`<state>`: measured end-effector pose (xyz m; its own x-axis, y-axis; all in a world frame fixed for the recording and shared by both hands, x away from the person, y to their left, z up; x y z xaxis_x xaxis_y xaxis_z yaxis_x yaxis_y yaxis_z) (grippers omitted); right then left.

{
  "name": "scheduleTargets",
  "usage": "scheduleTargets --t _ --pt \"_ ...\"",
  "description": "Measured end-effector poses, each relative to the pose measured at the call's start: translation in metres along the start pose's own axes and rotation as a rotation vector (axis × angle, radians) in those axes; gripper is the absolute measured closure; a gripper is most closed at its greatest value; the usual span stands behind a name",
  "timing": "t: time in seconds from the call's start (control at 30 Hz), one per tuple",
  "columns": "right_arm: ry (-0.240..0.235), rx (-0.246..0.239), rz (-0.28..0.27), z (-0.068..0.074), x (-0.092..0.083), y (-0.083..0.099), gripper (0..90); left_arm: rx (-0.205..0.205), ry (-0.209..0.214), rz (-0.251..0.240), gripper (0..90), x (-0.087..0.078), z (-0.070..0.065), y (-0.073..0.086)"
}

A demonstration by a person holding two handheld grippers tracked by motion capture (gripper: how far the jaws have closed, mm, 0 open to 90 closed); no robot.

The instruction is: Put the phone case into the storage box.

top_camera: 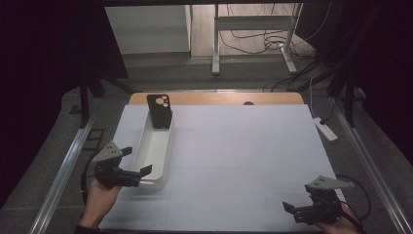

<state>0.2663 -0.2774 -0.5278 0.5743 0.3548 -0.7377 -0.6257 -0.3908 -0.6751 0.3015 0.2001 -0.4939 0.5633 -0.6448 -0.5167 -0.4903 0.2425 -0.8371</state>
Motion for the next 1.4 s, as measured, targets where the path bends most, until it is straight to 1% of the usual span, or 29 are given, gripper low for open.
scheduleTargets --t 0.17,0.23,0.4,0.8,1.2,1.3,1.37,1.4 --pt "0.002 -0.003 0.001 0.0 0.0 0.0 0.0 -0.004 0.0 -0.001 0.0 -0.005 -0.004 0.008" --pt "0.003 -0.003 0.001 0.0 0.0 0.0 0.0 -0.003 -0.008 0.001 0.0 -0.007 -0.005 0.01" --pt "0.005 -0.005 0.0 0.0 0.0 0.0 0.0 -0.021 -0.015 -0.01 0.0 -0.013 -0.006 0.017" --pt "0.008 -0.004 -0.002 0.0 0.0 0.0 0.0 -0.049 -0.026 -0.015 0.0 -0.028 -0.013 0.036" --pt "0.009 -0.002 -0.005 0.0 0.0 0.0 0.0 -0.065 -0.045 0.03 0.0 -0.034 -0.02 0.056" --pt "0.009 0.0 -0.005 0.0 0.0 0.0 0.0 -0.076 -0.043 0.045 0.0 -0.035 -0.021 0.063" --pt "0.009 -0.001 -0.005 0.0 0.0 0.0 0.0 -0.078 -0.046 0.052 0.0 -0.035 -0.021 0.065" --pt "0.009 -0.001 -0.005 0.0 0.0 0.0 0.0 -0.087 -0.055 0.064 0.0 -0.036 -0.02 0.07"
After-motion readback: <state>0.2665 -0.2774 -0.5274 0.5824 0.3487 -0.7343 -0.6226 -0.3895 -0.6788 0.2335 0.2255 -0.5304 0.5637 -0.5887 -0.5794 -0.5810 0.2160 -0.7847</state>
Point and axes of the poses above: each handheld gripper's, and its own axes: x roughly forward along the jaws, y roughly out of its underside, z roughly to its left, the point moved 9 cm from there along x, roughly forward along the jaws, and after that the axes turned 6 degrees about y, right-handed, at the moved point
